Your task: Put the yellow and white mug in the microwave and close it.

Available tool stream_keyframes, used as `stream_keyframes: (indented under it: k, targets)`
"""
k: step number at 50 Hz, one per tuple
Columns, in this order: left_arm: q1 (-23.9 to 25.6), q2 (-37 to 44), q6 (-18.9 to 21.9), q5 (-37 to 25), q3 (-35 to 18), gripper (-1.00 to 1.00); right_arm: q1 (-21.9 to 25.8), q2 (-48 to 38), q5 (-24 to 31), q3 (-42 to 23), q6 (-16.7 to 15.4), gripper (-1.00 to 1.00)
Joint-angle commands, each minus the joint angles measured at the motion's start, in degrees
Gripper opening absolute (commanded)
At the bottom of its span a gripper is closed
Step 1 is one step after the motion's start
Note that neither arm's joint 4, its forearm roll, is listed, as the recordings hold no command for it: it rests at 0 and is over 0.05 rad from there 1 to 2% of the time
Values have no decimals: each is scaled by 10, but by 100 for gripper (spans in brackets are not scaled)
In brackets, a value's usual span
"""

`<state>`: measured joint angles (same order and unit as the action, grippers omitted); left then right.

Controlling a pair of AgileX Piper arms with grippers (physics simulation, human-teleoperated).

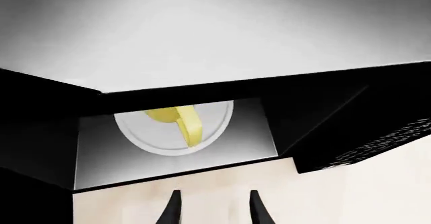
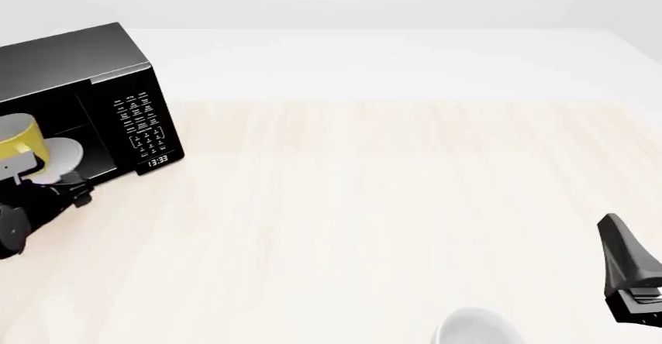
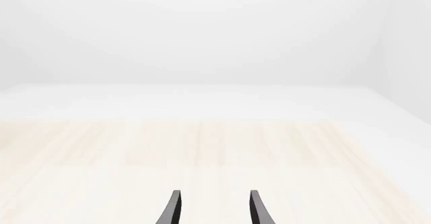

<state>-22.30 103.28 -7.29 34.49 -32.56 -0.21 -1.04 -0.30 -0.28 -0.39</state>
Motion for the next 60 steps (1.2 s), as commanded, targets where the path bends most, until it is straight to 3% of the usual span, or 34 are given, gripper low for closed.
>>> stream_keyframes:
  k: [1,23,39,51,60]
  targets:
    - [9,-103,-9,-27,54,100,0,1,0,1,0,100]
    - [32,-315,4,-118,105,100,0,1,0,1,0,100]
    - [17,-441,36,-212,118,100,0,1,0,1,0,100]
    - [15,-530,40,-304,102,100,0,1,0,1,0,100]
    - [13,-604,28,-404,61,100,0,1,0,1,0,100]
